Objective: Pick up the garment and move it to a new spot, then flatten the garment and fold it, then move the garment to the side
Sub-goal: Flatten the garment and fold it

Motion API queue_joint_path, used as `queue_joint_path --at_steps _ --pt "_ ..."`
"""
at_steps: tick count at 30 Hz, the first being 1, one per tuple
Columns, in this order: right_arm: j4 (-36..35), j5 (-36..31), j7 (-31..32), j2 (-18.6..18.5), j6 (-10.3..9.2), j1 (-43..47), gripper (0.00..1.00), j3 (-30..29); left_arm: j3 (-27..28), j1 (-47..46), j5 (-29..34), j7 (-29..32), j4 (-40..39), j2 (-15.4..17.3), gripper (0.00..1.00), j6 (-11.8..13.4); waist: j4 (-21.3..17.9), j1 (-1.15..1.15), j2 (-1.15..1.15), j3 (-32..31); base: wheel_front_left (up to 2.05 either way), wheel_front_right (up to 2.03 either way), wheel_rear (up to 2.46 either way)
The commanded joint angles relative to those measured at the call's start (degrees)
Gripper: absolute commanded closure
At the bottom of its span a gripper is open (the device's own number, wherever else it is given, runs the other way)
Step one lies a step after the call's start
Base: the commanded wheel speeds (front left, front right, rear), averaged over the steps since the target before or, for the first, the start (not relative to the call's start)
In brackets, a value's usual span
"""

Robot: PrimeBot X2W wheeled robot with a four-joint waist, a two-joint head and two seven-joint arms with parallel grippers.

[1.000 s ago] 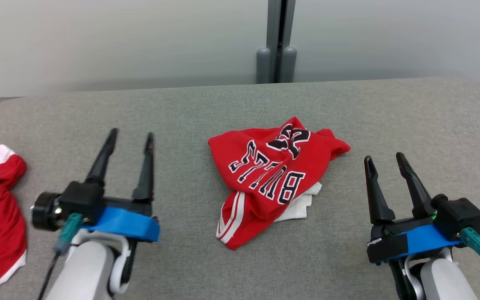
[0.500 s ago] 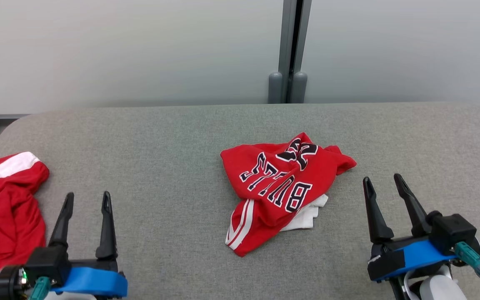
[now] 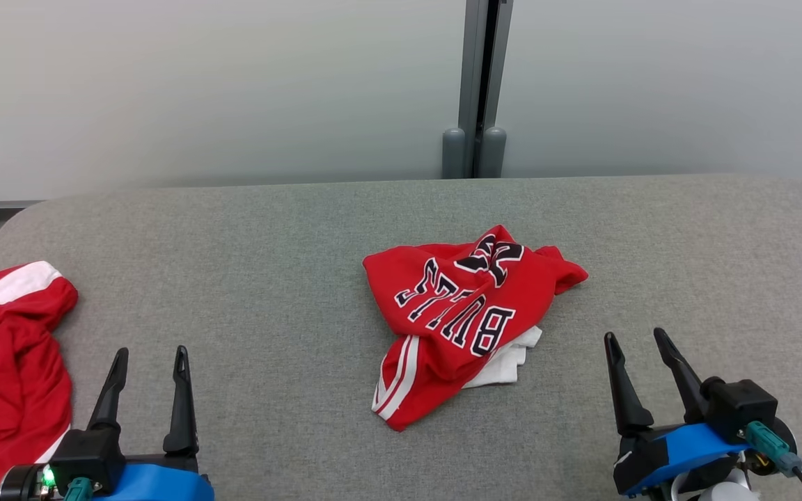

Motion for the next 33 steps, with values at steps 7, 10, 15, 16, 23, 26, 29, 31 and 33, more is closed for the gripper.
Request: queue_joint_path --at_steps 7,10,15,16,23,26,29,31,33 --pt "1.41 -0.36 -0.22 -0.24 0.01 -1.02 0.0 0.05 1.6 -1.17 1.31 -0.15 0.85 -0.72 0.0 -0.93 -0.33 0.01 0.0 0.15 0.0 0.0 0.0" --pt "1.6 -0.3 -0.22 -0.24 0.01 -1.05 0.0 0.1 1.92 -1.16 1.81 -0.15 0.88 -1.04 0.0 -1.19 -0.35 0.01 0.0 0.19 0.0 0.0 0.0" --pt "1.84 -0.13 -0.22 -0.24 0.01 -1.18 0.0 0.2 2.57 -1.57 2.32 -0.15 1.07 -1.46 0.0 -1.72 -0.25 0.01 0.0 0.46 0.0 0.0 0.0" --pt "1.86 -0.13 -0.22 -0.24 0.01 -1.23 0.0 0.2 2.69 -1.64 2.43 -0.15 1.13 -1.56 0.0 -1.85 -0.2 0.01 0.0 0.52 0.0 0.0 0.0" --pt "2.64 -0.69 -0.21 -0.24 0.01 -3.67 0.0 1.87 3.51 -2.74 3.07 -0.15 0.74 -2.28 0.0 -2.25 0.39 0.01 0.0 1.58 0.0 0.0 0.0" --pt "3.89 -1.56 -0.22 -0.25 0.01 -5.53 0.0 2.84 3.61 -3.56 3.25 -0.15 0.52 -2.66 0.0 -2.39 0.97 0.01 0.0 2.27 0.0 0.0 0.0" --pt "5.62 -2.3 -0.21 -0.25 0.01 -7.81 0.0 3.12 3.65 -4.05 3.55 -0.15 0.32 -3.16 0.0 -2.47 1.7 0.01 0.0 3.01 0.0 0.0 0.0" --pt "7.56 -3.05 -0.22 -0.24 0.01 -9.14 0.0 2.98 3.63 -4.67 3.6 -0.15 0.13 -3.51 0.0 -2.56 2.34 0.01 0.0 3.67 0.0 0.0 0.0" --pt "10.24 -3.97 -0.22 -0.24 0.01 -10.46 0.0 2.82 3.45 -5.2 3.69 -0.15 -0.06 -3.85 0.0 -2.77 3.05 0.01 0.0 4.36 0.0 0.0 0.0"
